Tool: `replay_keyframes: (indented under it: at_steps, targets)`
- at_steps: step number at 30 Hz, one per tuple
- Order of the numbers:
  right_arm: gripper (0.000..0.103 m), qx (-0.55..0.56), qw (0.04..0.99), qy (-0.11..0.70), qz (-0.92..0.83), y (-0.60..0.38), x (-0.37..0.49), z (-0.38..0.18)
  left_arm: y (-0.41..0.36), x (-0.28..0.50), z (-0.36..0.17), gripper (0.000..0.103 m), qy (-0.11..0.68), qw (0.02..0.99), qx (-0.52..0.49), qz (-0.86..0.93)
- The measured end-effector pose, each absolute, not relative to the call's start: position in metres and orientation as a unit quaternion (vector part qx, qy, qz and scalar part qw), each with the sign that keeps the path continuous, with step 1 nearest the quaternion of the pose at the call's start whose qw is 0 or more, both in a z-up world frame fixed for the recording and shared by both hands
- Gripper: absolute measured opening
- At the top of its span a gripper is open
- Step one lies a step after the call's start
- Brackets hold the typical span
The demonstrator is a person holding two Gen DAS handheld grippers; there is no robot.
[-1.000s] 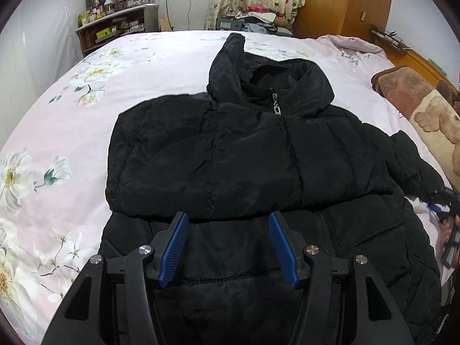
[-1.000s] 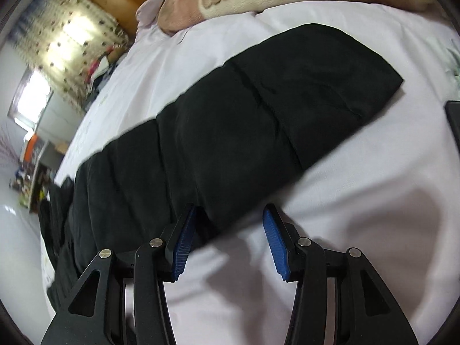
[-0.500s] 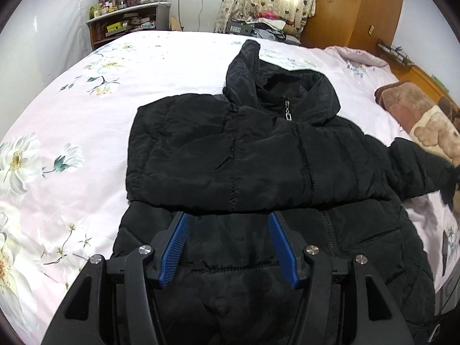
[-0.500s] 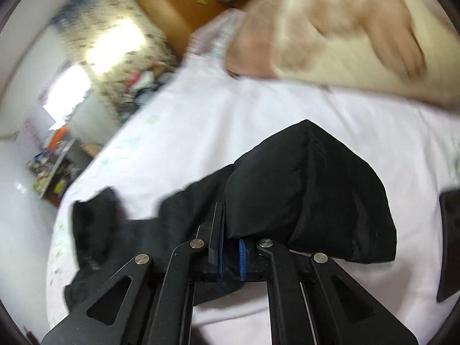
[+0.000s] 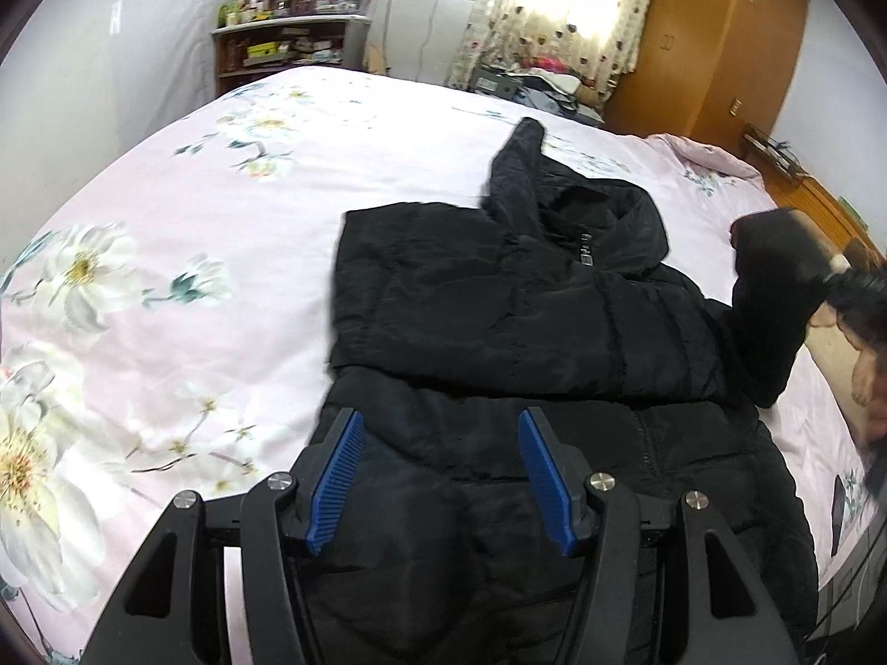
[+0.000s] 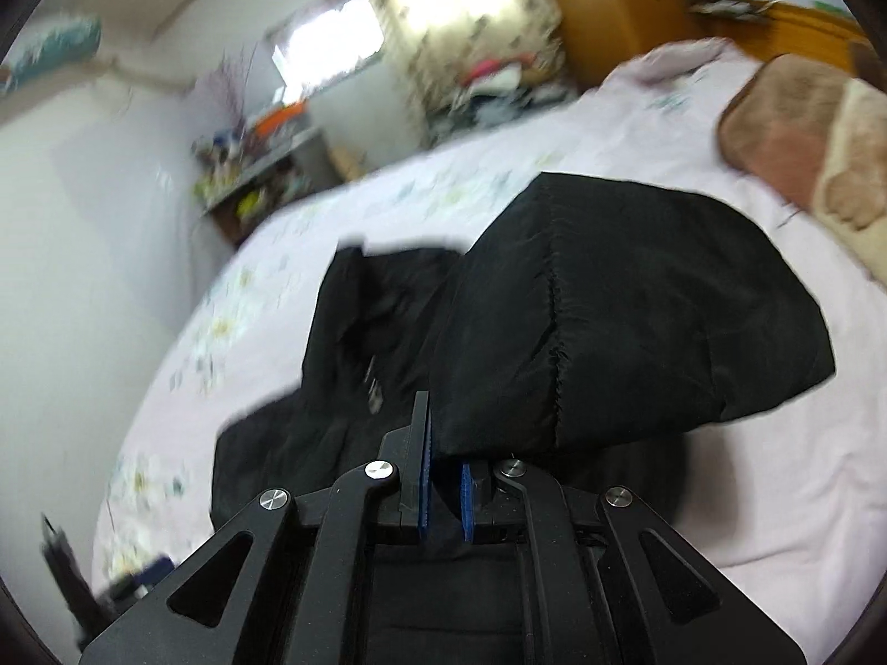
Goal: Fold large clothes
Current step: 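Fold the held sleeve across the jacket body and open the right tool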
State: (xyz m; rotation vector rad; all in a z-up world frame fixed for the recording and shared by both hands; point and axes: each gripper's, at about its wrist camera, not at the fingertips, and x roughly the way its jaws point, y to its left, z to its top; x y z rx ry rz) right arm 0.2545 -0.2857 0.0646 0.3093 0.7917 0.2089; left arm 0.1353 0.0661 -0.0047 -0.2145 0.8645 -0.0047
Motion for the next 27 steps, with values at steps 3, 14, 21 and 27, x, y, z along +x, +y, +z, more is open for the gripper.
replay_keyframes:
  at_steps: [3,14,21,27]
  targets:
    - [0.013,0.136,0.888,0.423,0.119,-0.257,0.266,0.03,0.079,0.132,-0.007,0.06,0.419,0.901,-0.11,0.009]
    - [0.06,0.116,0.859,0.453,0.209,-0.223,0.242,0.005,0.09,0.135,-0.009,0.06,0.417,0.901,-0.123,0.013]
    - [0.06,0.145,0.888,0.4,0.176,-0.246,0.241,0.016,0.074,0.147,0.004,0.06,0.403,0.908,-0.11,-0.01]
    - [0.058,0.136,0.858,0.477,0.133,-0.244,0.274,-0.051,0.043,0.178,0.011,0.06,0.393,0.913,-0.097,-0.045]
